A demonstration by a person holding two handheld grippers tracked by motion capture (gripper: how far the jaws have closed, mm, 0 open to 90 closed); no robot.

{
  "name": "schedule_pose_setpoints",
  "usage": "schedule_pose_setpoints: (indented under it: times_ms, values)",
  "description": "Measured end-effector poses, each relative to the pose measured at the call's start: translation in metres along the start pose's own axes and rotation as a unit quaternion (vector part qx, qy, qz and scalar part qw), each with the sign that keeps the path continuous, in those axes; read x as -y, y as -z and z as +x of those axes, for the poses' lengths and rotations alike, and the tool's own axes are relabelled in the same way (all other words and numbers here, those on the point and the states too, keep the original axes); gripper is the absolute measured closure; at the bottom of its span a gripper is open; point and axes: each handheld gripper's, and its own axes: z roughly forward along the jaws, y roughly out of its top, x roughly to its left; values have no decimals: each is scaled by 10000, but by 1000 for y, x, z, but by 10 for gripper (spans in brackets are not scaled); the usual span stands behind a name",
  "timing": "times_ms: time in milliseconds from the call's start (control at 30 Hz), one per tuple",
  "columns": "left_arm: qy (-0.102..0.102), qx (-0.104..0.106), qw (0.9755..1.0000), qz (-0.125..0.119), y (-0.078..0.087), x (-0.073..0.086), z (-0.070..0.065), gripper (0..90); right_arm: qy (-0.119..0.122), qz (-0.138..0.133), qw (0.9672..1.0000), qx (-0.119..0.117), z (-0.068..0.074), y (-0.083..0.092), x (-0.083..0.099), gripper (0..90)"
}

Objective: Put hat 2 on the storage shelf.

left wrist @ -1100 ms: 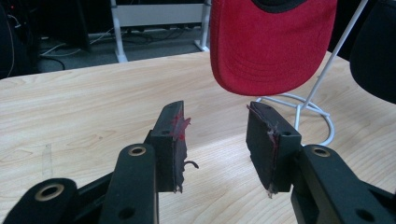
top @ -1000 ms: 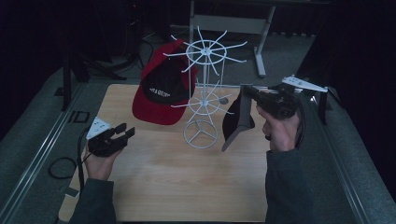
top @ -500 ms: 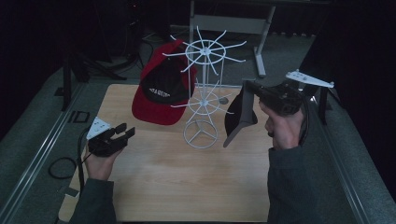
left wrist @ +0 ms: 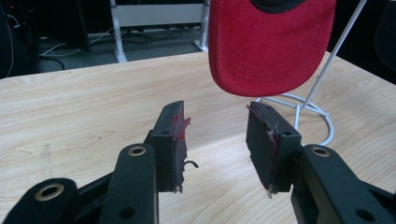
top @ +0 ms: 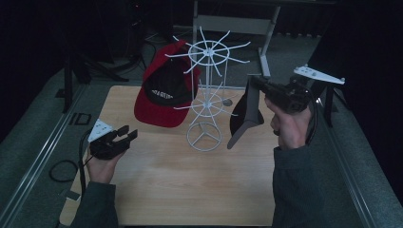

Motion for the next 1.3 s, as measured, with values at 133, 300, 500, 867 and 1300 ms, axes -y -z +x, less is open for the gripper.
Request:
schedule_pose_setpoints:
  times_ms: [133, 300, 500, 867, 1300]
  values:
    - [4, 3, 10000, -4, 0, 0, 0, 578, -6, -64, 10000, -29, 2, 1, -4, 897]
    - [9, 19, 10000, -8, 0, 0, 0, 578, 8, -126, 9999, -43, 5, 1, -9, 897]
    - [7, 14, 10000, -3, 0, 0, 0, 578, 58, -225, 9997, -38, 9, 2, -15, 897]
    - [3, 16, 10000, -1, -1, 0, 0, 578, 186, -375, 9991, 47, 18, 6, -24, 896]
    - [-8, 34, 10000, 0, -2, -1, -1, 578, 347, -504, 9981, 96, 29, 9, -35, 896]
